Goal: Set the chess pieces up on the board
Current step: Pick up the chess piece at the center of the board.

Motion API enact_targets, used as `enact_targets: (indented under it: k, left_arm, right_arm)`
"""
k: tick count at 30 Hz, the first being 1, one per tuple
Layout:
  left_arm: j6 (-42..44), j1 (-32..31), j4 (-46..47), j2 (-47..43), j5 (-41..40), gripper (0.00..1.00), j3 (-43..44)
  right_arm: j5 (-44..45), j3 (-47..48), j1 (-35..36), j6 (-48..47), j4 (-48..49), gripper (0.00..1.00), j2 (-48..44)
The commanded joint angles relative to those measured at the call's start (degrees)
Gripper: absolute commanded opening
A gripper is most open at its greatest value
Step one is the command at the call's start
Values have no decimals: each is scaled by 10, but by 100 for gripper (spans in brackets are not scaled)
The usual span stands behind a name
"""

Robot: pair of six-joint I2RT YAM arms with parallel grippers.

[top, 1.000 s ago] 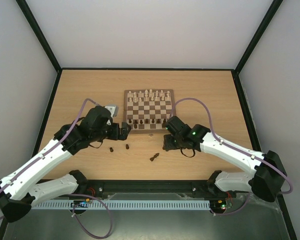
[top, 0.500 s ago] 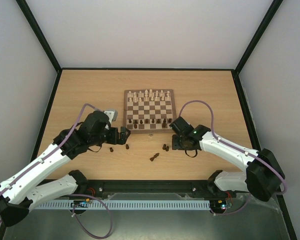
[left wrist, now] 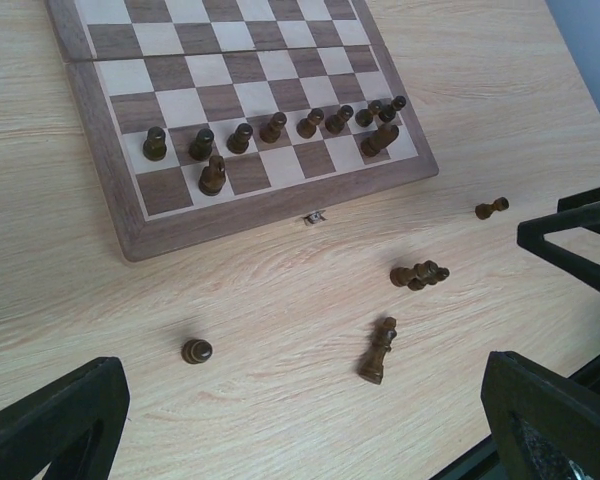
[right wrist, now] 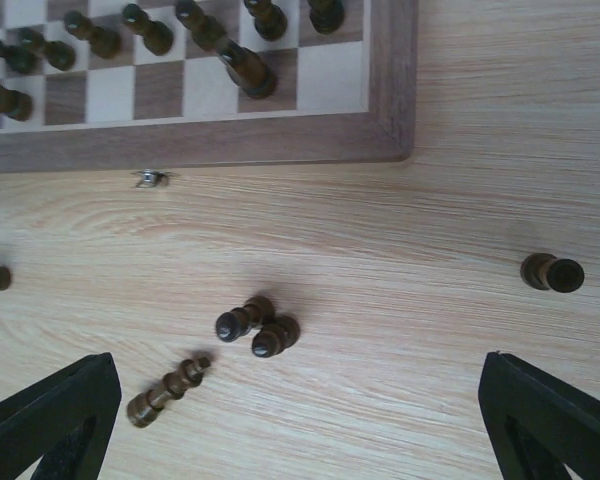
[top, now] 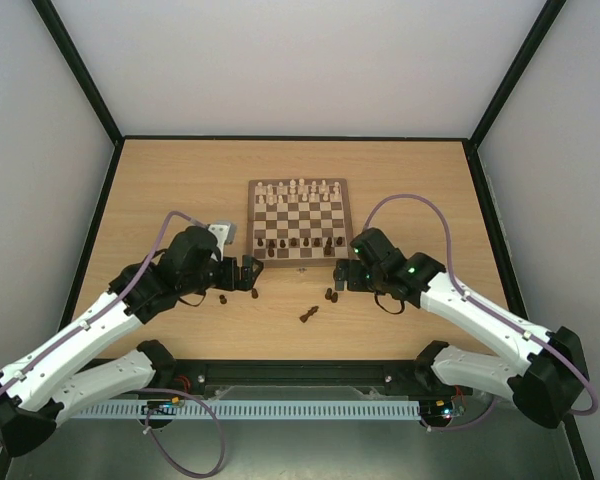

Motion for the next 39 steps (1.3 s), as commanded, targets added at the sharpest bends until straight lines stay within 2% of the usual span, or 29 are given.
enact_targets:
  k: [1,8,17,29,33,38,39]
  left_arm:
    - [-9,1,19,-18,4,99,-17]
    - [-15,1,21,-4,-3,99,-13]
    - [-14,1,12,16,-39,100,3]
    - [-10,1,-21,38,-96,100,27]
    - [2,2,-49,67,-117,99,50]
    - [26,2,-55,80,-107,99,59]
    - [29,2,-51,78,-104,100,56]
  right_arm:
    - [-19,16,-2,-5,-33,99,-35]
    - [-50,2,-1,14,-20,99,-89]
    - [-83,-8,-2,-21,28,99,-117]
    - [-119,29,-1,-72,7,100,-6]
    - [-90,49,0,-77,-4,85,34]
    - [-29,73,22,-65,-43,56,87]
    - [-26,73,27,-62,-46,54,92]
